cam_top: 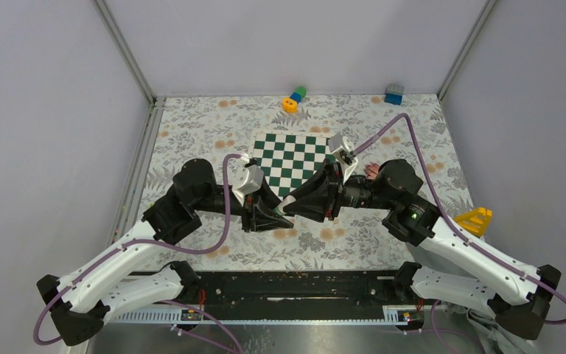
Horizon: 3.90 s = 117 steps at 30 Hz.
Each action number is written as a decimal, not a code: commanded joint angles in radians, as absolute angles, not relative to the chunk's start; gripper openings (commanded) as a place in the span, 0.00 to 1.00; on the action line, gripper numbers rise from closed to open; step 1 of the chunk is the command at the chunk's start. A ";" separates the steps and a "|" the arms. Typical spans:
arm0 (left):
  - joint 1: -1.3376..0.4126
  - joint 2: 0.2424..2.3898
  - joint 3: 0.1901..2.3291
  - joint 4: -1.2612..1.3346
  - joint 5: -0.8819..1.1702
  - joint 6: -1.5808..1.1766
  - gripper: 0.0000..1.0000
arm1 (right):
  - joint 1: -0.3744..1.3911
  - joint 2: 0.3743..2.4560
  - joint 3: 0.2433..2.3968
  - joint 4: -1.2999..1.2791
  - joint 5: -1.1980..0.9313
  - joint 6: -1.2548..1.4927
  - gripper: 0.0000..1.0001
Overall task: Paint the nails
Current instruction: Unscrew the nail polish bottle.
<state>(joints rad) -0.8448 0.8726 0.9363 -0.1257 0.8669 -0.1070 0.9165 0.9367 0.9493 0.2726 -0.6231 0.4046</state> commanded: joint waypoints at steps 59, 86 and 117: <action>-0.850 0.856 0.959 -0.201 0.243 -0.034 0.00 | 0.941 1.029 1.029 0.208 -0.121 0.642 0.49; -0.852 0.864 0.960 -0.203 0.248 -0.034 0.00 | 0.943 1.088 1.058 0.240 -0.169 0.662 0.46; -0.850 0.830 0.930 -0.089 0.666 -0.068 0.00 | 0.953 1.008 1.041 0.267 -0.294 0.494 0.00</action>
